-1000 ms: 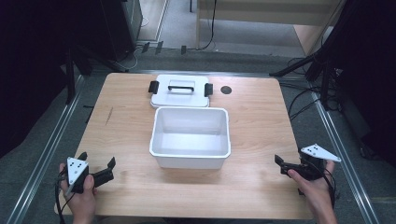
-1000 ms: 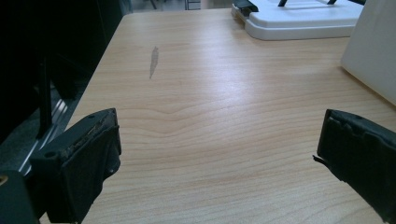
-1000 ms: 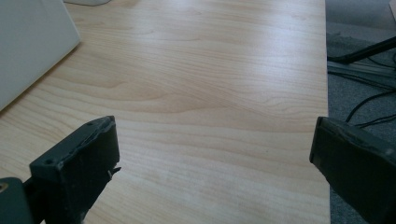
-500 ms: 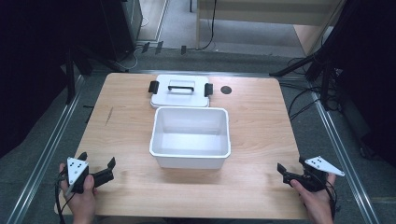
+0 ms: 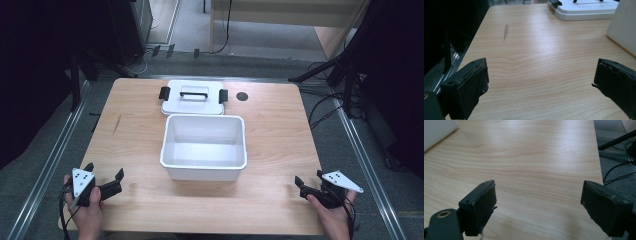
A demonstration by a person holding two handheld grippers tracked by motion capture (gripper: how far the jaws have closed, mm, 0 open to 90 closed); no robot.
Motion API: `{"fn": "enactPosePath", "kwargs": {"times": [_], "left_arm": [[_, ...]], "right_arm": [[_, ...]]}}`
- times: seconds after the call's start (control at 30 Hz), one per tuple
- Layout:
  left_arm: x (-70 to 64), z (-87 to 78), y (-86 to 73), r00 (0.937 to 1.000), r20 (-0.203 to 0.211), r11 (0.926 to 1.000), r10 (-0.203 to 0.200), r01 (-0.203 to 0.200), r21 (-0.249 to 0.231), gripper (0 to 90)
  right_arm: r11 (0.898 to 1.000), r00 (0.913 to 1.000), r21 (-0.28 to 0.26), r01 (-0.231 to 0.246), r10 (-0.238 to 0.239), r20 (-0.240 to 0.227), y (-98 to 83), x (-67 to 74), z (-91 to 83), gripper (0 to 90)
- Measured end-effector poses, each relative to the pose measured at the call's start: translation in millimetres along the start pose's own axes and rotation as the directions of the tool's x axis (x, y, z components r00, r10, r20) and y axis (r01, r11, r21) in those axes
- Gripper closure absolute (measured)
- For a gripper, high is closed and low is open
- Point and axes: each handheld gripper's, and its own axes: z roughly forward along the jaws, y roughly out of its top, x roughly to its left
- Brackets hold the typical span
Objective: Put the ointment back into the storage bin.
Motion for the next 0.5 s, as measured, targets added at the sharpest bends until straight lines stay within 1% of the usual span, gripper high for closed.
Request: {"fn": "enactPosePath", "kwargs": {"times": [0.1,0.17,0.2,0.23,0.4,0.5], "left_arm": [[-0.3,0.2,0.1,1.0,-0.001,1.0,0.003,-0.003,0.001,0.4],[-0.3,0.5,0.1,1.0,-0.002,1.0,0.005,-0.005,0.003,0.4],[-0.4,0.6,0.2,1.0,-0.003,1.0,0.005,-0.005,0.003,0.4],[-0.4,0.6,0.2,1.0,-0.002,1.0,0.006,-0.006,0.004,0.4],[-0.3,0.7,0.2,1.0,-0.002,1.0,0.003,-0.003,0.003,0.4],[-0.3,1.0,0.4,1.0,-0.001,1.0,0.003,-0.003,0.006,0.4]], "right_arm": [[1.0,0.9997,0.016,0.021,-0.021,0.009,0.1,3.0,1.1,13.6],[0.999,0.9999,0.033,0.013,-0.013,0.009,0.3,2.8,1.9,14.1],[0.999,0.9999,0.051,0.002,-0.003,0.01,0.3,2.3,2.8,14.2],[0.998,0.9998,0.061,-0.006,0.005,0.019,0.4,2.2,3.2,14.4],[0.998,0.9995,0.067,0.006,-0.008,0.03,0.4,3.9,3.5,14.9],[0.998,0.9996,0.069,0.003,-0.005,0.029,0.5,3.6,3.8,15.4]]}}
